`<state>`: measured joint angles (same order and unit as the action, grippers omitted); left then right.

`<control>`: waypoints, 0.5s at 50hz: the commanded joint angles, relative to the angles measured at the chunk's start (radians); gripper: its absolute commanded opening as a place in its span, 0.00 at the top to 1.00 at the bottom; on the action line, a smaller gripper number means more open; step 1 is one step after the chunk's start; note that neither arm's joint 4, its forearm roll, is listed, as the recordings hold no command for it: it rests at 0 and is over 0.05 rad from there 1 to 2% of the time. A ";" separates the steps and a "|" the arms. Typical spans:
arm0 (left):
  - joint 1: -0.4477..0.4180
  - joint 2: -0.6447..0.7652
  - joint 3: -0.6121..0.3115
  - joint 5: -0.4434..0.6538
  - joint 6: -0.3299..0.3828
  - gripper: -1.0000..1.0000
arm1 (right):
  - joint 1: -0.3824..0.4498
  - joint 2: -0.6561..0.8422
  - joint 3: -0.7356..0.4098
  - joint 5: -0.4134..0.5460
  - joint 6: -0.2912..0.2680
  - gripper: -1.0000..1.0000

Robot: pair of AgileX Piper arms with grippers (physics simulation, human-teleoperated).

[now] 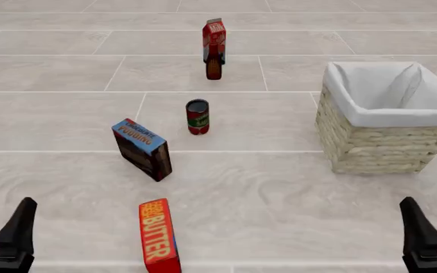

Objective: Pick the tomato sauce and place it in the basket.

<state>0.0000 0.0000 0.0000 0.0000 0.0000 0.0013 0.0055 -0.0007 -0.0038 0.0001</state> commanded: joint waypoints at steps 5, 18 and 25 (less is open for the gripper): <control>0.000 0.000 0.000 0.000 0.000 0.00 | 0.007 0.046 -0.002 -0.037 0.003 0.00; 0.000 0.000 0.000 0.000 0.000 0.00 | 0.009 0.055 -0.001 -0.042 0.004 0.00; 0.000 0.000 0.000 0.000 0.000 0.00 | 0.003 0.030 -0.017 -0.012 0.009 0.00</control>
<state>0.0000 0.0000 0.0000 0.0000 0.0000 0.0081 0.0499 -0.0052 -0.0349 0.0049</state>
